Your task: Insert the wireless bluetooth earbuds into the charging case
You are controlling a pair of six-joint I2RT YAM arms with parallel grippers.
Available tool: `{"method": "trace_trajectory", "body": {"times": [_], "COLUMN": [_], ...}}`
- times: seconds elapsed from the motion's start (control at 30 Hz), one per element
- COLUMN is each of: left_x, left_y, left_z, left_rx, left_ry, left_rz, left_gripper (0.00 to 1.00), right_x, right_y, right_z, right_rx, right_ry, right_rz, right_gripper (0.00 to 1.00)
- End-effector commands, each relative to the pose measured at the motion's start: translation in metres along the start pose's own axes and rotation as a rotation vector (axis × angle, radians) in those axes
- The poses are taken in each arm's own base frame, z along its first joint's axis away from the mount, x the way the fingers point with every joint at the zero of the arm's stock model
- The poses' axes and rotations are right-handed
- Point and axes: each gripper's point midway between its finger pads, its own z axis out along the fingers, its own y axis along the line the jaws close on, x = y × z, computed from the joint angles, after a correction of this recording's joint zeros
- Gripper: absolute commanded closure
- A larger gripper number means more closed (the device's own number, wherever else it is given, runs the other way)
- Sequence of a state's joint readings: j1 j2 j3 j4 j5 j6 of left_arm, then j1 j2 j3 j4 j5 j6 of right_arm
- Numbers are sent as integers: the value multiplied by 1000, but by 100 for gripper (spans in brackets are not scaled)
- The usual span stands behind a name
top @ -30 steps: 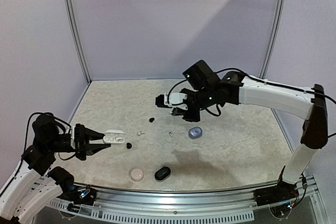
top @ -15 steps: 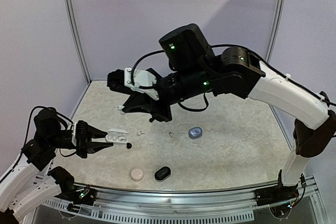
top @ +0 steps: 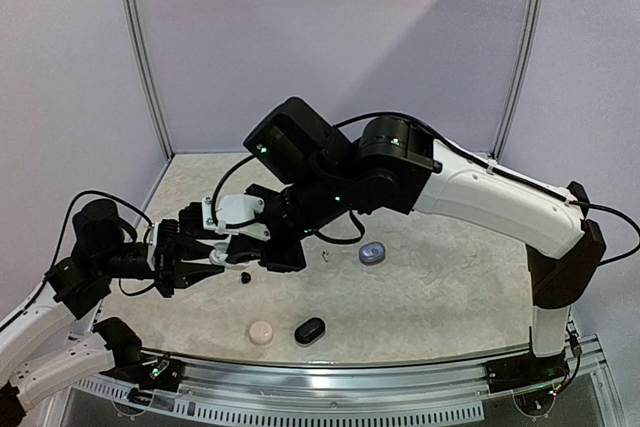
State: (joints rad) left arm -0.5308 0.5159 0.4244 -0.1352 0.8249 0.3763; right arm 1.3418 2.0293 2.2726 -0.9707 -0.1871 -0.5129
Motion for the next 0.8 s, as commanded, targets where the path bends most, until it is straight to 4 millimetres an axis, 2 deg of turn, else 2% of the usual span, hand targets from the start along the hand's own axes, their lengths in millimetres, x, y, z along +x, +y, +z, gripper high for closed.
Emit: {"method": "trace_trajectory", "body": {"times": [0.0,0.33,0.57,0.77], "left_x": [-13,-11,-2,-4], "left_y": [5,0,-9,-6], "left_z": [3,7,6,7], "left_rx": [-22,-11,18,9], "left_ry": [-16,-8,19,11], "left_rz": [14,47,84,104], "left_gripper": [100,100,100,100], "right_x": [5,24,31,33], "right_y": [-8,-13,-18,-18], "right_z": [11,28,32,37], "right_rx": [36,61,88,85], "right_ry": [33,113,144,149], "right_rz": [-2,-21,-30,-44], "right_gripper": [100,100,100,100]}}
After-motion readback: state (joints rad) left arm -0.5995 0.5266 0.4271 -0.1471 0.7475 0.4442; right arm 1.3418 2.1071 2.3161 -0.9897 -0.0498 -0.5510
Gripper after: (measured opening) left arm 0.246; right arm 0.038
